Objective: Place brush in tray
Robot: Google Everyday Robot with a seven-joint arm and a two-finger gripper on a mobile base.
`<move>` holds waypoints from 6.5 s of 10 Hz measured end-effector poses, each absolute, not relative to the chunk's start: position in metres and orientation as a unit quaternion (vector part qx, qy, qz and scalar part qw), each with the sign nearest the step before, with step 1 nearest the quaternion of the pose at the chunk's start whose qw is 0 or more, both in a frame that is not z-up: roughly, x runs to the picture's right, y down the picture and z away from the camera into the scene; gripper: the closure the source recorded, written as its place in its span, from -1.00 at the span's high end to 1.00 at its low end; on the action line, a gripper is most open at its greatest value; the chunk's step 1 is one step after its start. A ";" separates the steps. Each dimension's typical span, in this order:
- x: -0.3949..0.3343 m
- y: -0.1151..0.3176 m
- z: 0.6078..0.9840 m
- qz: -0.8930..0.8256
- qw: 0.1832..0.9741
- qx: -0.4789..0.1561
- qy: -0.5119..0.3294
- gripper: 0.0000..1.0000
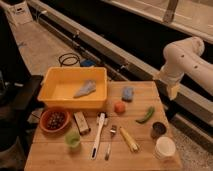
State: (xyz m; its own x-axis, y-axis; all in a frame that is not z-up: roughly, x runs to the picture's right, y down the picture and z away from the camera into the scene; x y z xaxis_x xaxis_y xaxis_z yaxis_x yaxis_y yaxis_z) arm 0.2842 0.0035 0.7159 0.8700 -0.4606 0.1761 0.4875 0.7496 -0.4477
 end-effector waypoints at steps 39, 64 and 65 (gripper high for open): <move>-0.051 0.206 0.809 -0.412 0.798 -0.248 -0.362 0.60; 0.035 0.006 0.766 -0.392 0.874 -0.172 -0.230 -1.00; 0.027 -0.027 0.762 -0.399 0.875 -0.157 -0.224 -1.00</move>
